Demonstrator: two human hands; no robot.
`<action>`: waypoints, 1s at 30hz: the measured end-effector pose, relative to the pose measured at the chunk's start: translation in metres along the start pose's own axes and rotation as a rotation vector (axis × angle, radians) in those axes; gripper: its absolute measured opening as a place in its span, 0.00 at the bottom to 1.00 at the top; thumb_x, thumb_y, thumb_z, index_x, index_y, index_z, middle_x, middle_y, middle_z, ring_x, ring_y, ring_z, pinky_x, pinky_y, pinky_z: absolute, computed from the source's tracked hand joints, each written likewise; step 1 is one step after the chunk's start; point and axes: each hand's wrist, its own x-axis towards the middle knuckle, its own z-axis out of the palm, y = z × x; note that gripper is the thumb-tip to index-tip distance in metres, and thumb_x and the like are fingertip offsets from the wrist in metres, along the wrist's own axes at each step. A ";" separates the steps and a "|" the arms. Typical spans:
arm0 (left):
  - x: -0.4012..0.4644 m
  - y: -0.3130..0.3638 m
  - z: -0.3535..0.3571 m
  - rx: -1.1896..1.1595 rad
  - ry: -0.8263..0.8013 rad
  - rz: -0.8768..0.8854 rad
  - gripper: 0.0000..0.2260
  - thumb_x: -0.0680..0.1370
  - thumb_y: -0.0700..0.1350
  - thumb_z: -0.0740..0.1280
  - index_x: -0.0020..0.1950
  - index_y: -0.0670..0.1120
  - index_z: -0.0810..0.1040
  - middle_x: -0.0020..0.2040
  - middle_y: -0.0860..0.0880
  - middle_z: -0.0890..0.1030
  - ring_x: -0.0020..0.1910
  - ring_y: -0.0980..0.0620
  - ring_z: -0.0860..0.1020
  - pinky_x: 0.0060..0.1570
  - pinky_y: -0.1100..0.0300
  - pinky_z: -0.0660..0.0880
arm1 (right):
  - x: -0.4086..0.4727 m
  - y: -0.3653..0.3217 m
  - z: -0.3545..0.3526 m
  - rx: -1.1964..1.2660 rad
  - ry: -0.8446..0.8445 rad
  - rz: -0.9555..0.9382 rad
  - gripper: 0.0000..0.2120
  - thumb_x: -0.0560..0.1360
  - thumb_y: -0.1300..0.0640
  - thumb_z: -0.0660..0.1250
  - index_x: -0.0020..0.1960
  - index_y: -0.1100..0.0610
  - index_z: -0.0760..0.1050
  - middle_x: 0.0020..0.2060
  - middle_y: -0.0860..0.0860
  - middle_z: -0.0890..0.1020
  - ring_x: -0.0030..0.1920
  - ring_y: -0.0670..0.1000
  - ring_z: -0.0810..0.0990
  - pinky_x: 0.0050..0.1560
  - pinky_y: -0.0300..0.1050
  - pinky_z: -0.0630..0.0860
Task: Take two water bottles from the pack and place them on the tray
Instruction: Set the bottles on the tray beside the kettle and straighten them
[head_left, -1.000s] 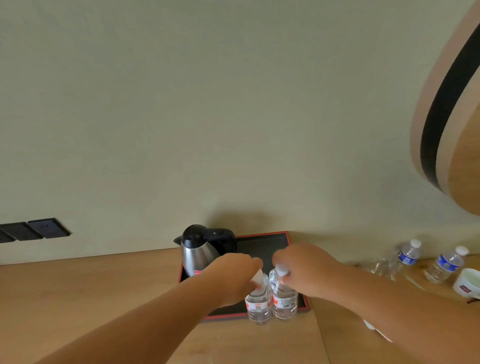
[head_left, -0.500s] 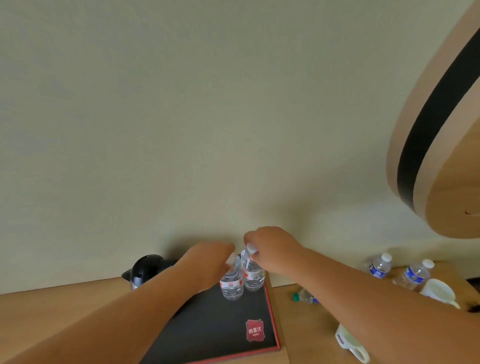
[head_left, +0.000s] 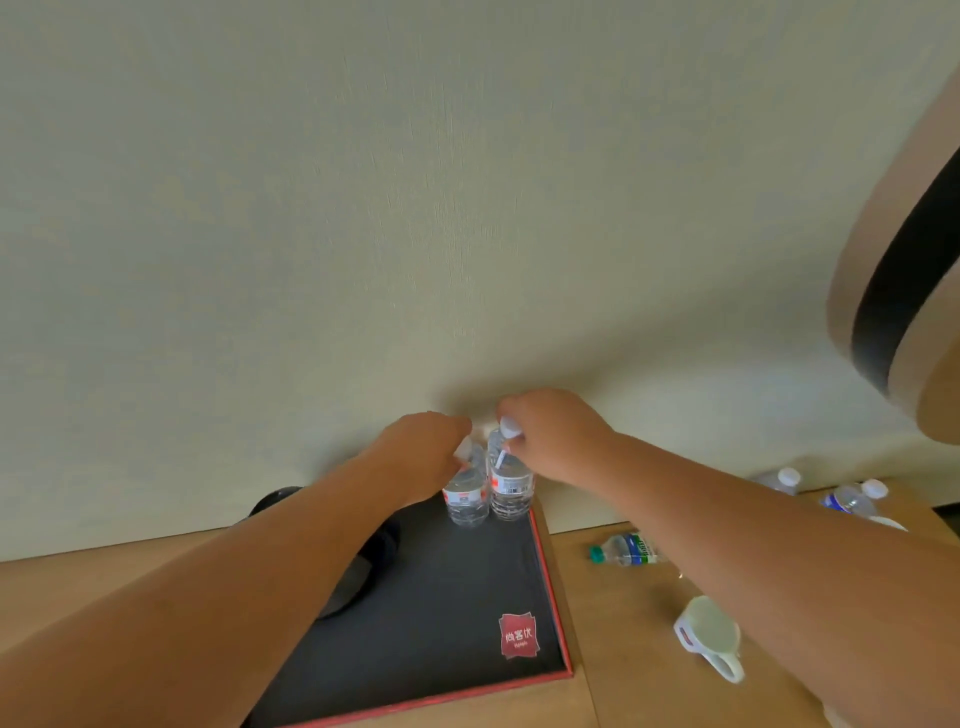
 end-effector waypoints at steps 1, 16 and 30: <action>0.001 -0.003 0.000 -0.017 0.005 -0.001 0.14 0.83 0.47 0.65 0.69 0.48 0.73 0.63 0.46 0.80 0.62 0.45 0.78 0.53 0.57 0.71 | 0.002 0.000 0.000 0.006 -0.001 0.003 0.07 0.78 0.59 0.65 0.55 0.57 0.79 0.44 0.52 0.80 0.42 0.52 0.73 0.40 0.42 0.66; 0.010 -0.013 0.006 -0.106 0.051 -0.002 0.08 0.82 0.46 0.65 0.61 0.47 0.75 0.56 0.47 0.82 0.57 0.45 0.80 0.57 0.51 0.78 | 0.015 -0.006 0.017 -0.059 -0.031 0.052 0.02 0.78 0.61 0.65 0.50 0.56 0.76 0.38 0.48 0.71 0.42 0.53 0.73 0.41 0.43 0.66; -0.001 0.002 0.016 0.017 0.057 -0.027 0.10 0.85 0.46 0.61 0.63 0.42 0.74 0.56 0.42 0.80 0.50 0.43 0.80 0.44 0.55 0.71 | 0.020 -0.028 0.020 -0.103 -0.182 0.174 0.06 0.76 0.67 0.66 0.50 0.62 0.81 0.40 0.55 0.77 0.45 0.57 0.81 0.44 0.47 0.75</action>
